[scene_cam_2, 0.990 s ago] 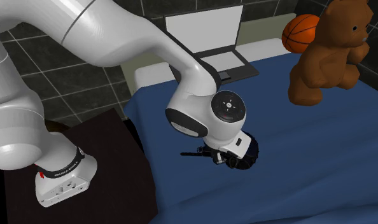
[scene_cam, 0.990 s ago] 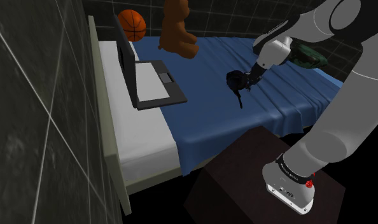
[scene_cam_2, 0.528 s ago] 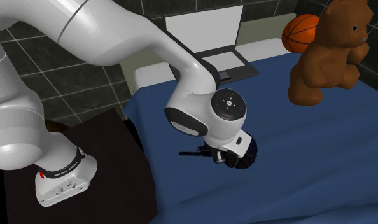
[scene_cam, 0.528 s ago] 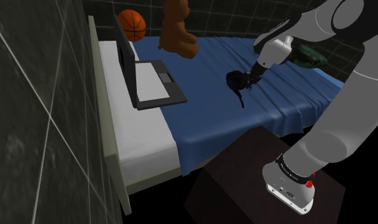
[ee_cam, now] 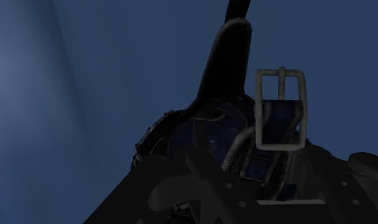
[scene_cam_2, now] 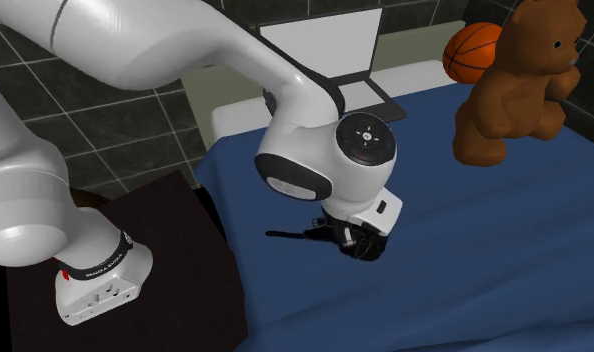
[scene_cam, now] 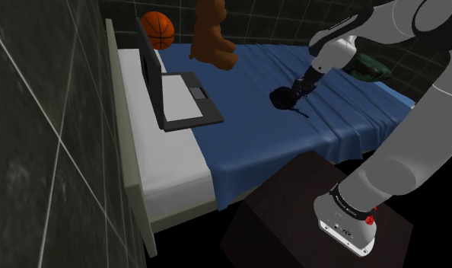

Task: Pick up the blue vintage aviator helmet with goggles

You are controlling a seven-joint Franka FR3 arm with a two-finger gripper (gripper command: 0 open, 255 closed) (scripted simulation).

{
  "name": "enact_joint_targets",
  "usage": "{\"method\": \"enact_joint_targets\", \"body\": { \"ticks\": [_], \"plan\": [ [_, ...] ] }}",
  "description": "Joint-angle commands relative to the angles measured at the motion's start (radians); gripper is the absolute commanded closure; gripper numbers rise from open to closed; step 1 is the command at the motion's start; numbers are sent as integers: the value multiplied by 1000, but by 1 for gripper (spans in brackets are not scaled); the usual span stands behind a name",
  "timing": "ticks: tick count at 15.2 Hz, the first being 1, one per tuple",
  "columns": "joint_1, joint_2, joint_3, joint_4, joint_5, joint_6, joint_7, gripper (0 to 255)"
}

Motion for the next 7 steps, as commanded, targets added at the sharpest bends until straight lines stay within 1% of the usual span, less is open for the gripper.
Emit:
{"method": "enact_joint_targets", "body": {
  "ticks": [1, 5, 7],
  "plan": [
    [2, -22, -5, 7, -24, -21, 19, 255],
    [6, -60, -11, 24, -64, -63, 55, 255],
    [6, -61, -11, 24, -66, -65, 56, 255]
  ]
}}
